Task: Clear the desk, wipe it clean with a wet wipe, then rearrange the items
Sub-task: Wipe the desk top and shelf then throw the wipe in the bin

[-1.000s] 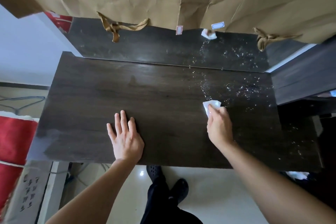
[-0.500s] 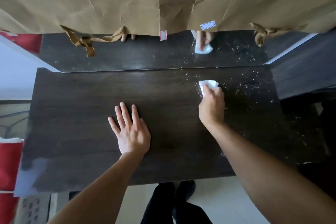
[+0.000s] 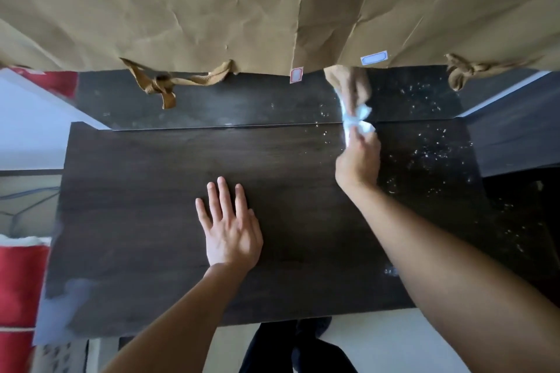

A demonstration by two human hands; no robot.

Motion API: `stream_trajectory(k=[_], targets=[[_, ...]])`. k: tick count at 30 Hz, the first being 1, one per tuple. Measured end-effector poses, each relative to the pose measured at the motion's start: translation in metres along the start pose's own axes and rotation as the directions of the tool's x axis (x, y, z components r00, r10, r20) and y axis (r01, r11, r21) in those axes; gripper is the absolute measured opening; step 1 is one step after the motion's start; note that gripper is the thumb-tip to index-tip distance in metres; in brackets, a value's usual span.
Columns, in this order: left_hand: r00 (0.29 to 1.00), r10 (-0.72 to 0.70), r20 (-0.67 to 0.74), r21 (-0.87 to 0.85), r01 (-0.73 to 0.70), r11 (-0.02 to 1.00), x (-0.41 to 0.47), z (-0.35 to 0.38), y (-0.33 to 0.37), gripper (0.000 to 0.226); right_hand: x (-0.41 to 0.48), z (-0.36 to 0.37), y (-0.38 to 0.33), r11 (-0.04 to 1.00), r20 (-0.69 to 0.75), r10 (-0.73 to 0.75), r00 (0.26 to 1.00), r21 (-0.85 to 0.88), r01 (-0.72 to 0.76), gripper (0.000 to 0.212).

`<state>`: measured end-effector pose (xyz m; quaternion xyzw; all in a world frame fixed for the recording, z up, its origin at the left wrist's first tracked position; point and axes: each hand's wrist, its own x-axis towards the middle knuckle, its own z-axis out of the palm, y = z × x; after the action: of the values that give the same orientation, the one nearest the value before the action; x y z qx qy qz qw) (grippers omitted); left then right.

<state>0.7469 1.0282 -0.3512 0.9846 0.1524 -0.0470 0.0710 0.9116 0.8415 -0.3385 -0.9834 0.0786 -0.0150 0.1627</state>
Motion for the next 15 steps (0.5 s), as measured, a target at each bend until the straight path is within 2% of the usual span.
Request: stream_trajectory(k=[2,4,7,9,12,14,15], targets=[[0.998,0.056,-0.005,0.004,-0.056,0.998,0.003,-0.001,-0.007,0.054,-0.026,0.009,-0.025,0.981,0.08,-0.195,0.978,0.04,0.192,0.057],[0.992,0.128,-0.008,0.003,-0.128,0.992,0.006,-0.003,-0.017,0.054,-0.064,0.008,-0.022,0.917,0.176,-0.397,0.9,0.108,0.384,0.061],[0.984,0.178,-0.012,-0.007,-0.178,0.984,0.008,-0.006,-0.026,0.054,-0.097,-0.006,0.028,0.836,0.173,-0.549,0.818,0.134,0.532,0.052],[0.984,0.178,-0.014,-0.022,-0.178,0.984,0.007,-0.006,-0.026,0.053,-0.086,-0.016,0.051,0.866,0.111,-0.499,0.859,0.086,0.492,0.047],[0.984,0.178,-0.02,-0.037,-0.179,0.983,0.007,-0.005,-0.026,0.051,-0.037,-0.013,0.027,0.977,0.053,-0.211,0.976,-0.017,0.213,0.05],[0.982,0.185,-0.034,-0.049,-0.187,0.981,0.007,-0.004,-0.027,0.051,-0.008,-0.002,-0.012,0.997,0.047,-0.012,0.999,-0.075,0.016,0.045],[0.981,0.187,-0.04,-0.054,-0.189,0.98,0.007,-0.004,-0.026,0.05,-0.004,0.004,-0.033,0.995,0.054,0.043,0.998,-0.094,-0.038,0.042]])
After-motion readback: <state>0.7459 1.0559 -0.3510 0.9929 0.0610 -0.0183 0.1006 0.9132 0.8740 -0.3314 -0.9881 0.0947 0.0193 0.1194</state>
